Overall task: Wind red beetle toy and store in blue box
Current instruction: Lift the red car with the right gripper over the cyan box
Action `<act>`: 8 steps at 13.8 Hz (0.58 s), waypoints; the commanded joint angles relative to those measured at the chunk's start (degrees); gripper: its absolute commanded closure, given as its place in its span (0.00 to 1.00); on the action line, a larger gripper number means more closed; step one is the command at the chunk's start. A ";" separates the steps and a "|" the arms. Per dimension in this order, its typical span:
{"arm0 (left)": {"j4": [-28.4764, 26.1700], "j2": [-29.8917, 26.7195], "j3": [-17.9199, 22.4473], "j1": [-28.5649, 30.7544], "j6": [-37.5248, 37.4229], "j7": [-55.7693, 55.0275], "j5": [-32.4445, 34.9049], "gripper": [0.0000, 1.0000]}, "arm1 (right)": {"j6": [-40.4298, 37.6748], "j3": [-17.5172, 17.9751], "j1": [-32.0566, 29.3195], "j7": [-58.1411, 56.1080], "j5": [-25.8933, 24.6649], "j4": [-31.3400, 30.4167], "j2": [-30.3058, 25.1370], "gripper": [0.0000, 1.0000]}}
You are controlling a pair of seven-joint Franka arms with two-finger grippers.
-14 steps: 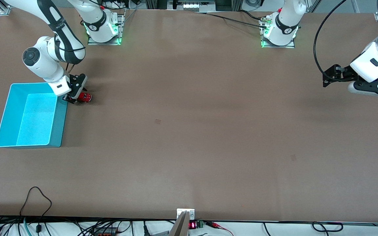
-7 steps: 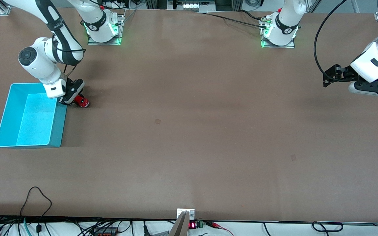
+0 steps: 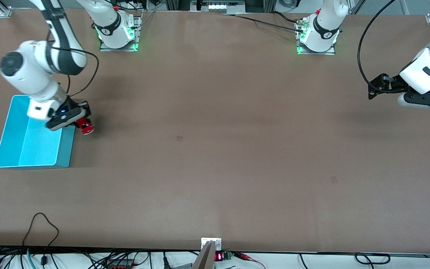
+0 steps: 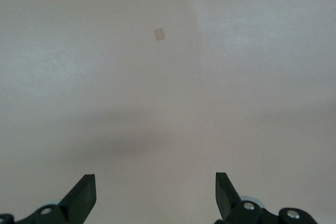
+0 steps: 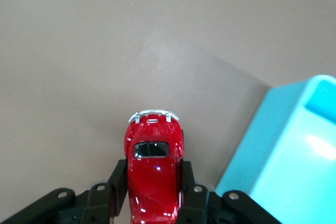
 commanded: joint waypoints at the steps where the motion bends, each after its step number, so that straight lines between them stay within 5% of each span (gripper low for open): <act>1: -1.12 -1.21 -0.66 0.55 0.28 -0.54 0.80 0.00 | -9.31 -1.11 -1.60 8.61 0.19 5.86 -0.19 1.00; 8: -1.04 -1.21 -0.66 0.55 0.28 -0.54 0.80 0.00 | -11.27 -13.76 -2.75 15.49 -3.39 6.22 4.46 1.00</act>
